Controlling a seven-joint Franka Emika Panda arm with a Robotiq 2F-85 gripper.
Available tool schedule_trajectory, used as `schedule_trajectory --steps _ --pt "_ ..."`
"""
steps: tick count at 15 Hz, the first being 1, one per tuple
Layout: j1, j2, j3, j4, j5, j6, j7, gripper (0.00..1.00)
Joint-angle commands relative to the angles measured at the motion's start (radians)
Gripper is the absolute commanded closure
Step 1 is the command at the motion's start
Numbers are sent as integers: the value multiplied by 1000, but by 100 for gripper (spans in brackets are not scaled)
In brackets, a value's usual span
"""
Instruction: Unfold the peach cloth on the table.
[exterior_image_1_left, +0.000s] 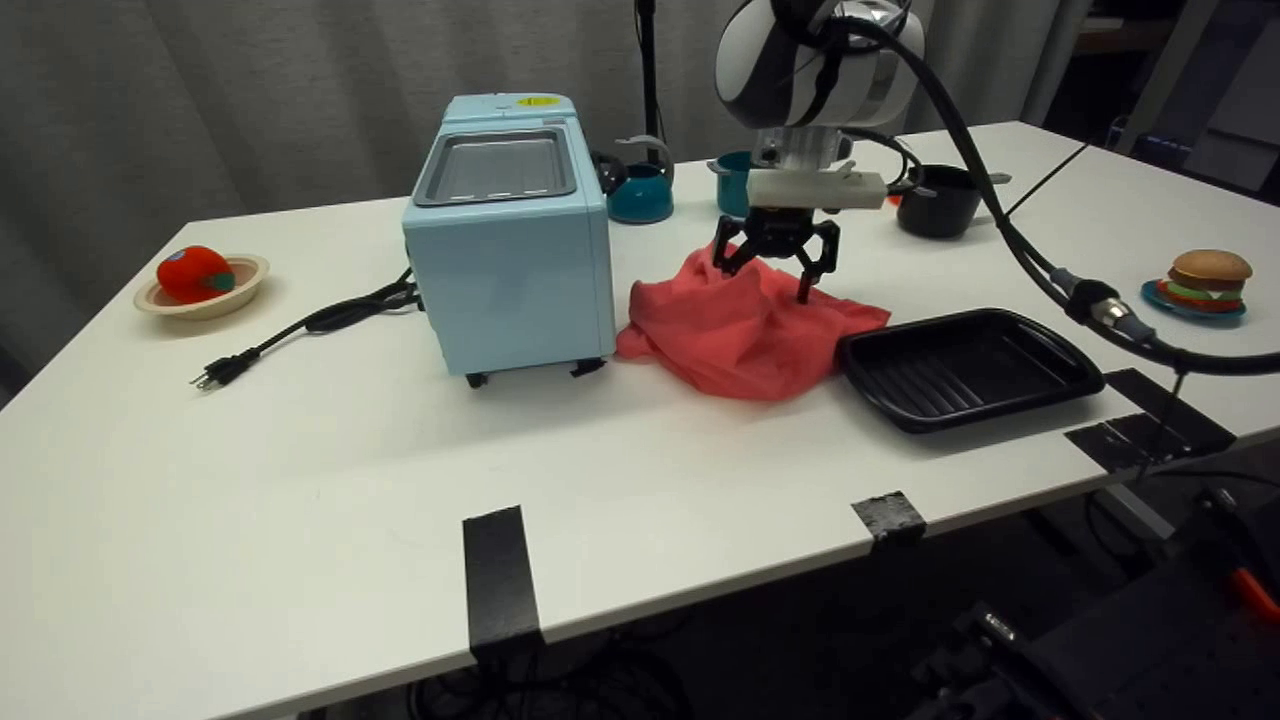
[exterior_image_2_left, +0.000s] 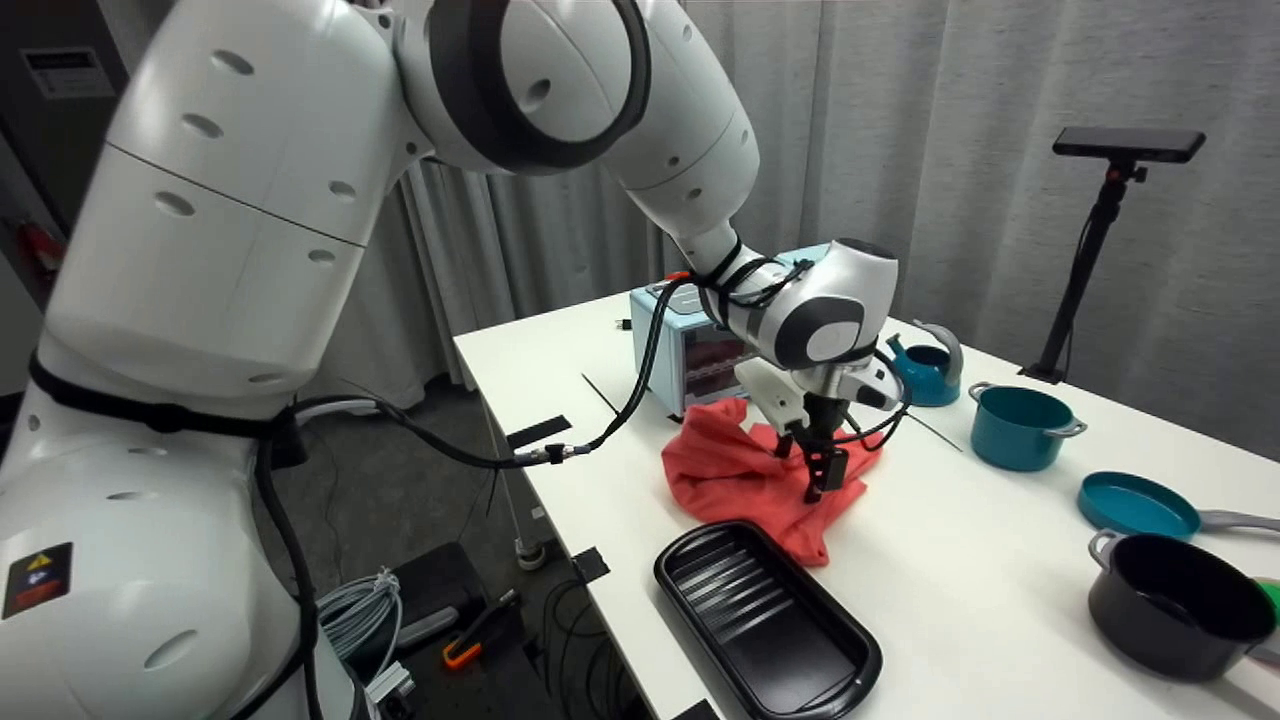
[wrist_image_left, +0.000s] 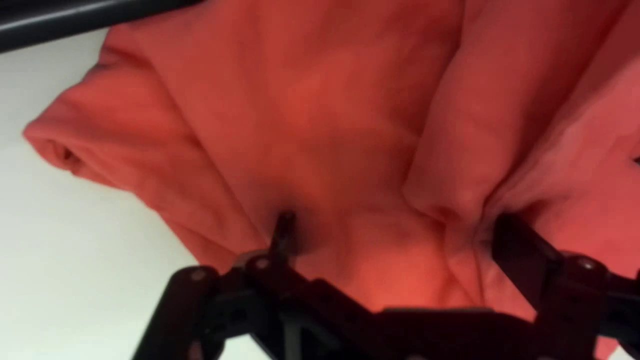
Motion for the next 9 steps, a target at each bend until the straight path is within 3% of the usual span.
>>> schedule_trajectory --steps 1,9 --pt "47 74 -41 61 -39 14 114 0" --pt "88 213 -142 215 -92 55 303 0"
